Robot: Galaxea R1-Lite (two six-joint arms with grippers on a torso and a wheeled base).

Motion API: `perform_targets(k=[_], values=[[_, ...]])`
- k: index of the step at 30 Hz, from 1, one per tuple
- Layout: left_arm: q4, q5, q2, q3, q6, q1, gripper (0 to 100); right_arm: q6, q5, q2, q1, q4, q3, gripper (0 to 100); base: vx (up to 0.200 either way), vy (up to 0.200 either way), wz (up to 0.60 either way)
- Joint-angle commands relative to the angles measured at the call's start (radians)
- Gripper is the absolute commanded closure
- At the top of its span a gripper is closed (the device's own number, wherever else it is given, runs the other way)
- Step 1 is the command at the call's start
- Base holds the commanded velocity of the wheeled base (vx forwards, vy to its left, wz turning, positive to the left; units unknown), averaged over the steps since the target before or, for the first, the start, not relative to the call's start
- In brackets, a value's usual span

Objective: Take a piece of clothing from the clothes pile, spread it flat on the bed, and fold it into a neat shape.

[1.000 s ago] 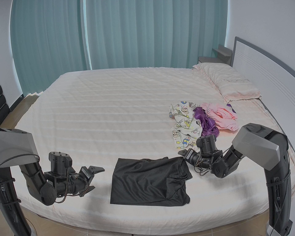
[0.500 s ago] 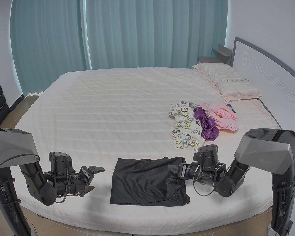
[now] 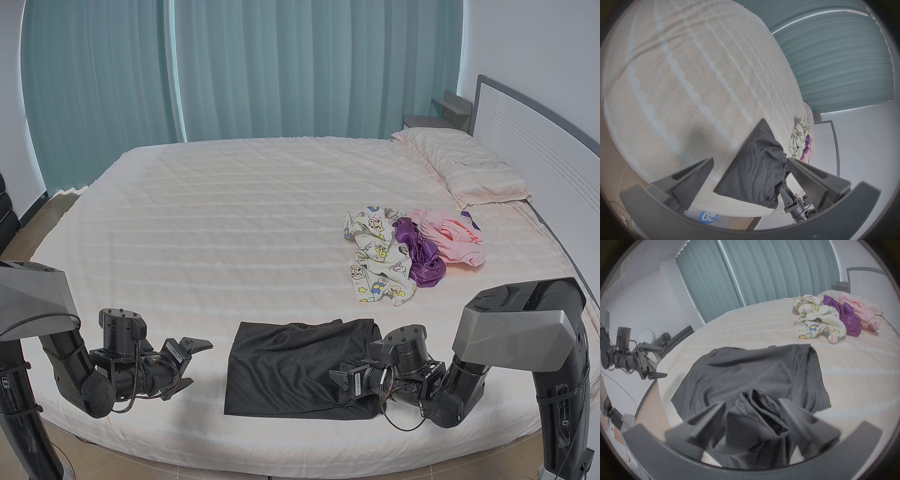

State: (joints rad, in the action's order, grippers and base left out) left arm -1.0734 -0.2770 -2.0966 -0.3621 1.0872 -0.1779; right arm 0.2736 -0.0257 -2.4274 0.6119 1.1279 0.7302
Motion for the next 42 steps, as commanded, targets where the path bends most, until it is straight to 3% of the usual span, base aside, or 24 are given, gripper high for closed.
perform_targets(k=[1,14,19,26,27,36,42], values=[[0.000,-0.001,-0.002,0.000,0.000,0.000,0,-0.002,-0.003,0.016,0.003,0.004,-0.034,100,0.000,0.000,0.00],[0.000,-0.001,-0.002,0.000,0.000,0.000,0,0.012,0.015,0.103,-0.044,0.128,-0.270,100,0.000,0.000,0.00],[0.000,-0.001,-0.002,0.000,0.000,0.000,0,0.049,0.070,0.097,-0.047,0.181,-0.354,100,0.000,0.000,0.00],[0.000,-0.001,-0.002,0.000,0.000,0.000,0,0.052,0.076,0.080,-0.046,0.222,-0.400,100,0.000,0.000,0.00],[0.000,-0.001,-0.002,0.000,0.000,0.000,0,0.052,0.076,0.079,-0.044,0.222,-0.410,0,0.000,0.000,0.00],[0.000,-0.001,-0.002,0.000,0.000,0.000,0,0.053,0.072,0.087,-0.052,0.236,-0.436,0,0.000,0.000,0.00],[0.000,-0.001,-0.002,0.000,0.000,0.000,0,0.085,0.072,0.117,-0.138,0.316,-0.384,0,0.000,0.000,0.00]])
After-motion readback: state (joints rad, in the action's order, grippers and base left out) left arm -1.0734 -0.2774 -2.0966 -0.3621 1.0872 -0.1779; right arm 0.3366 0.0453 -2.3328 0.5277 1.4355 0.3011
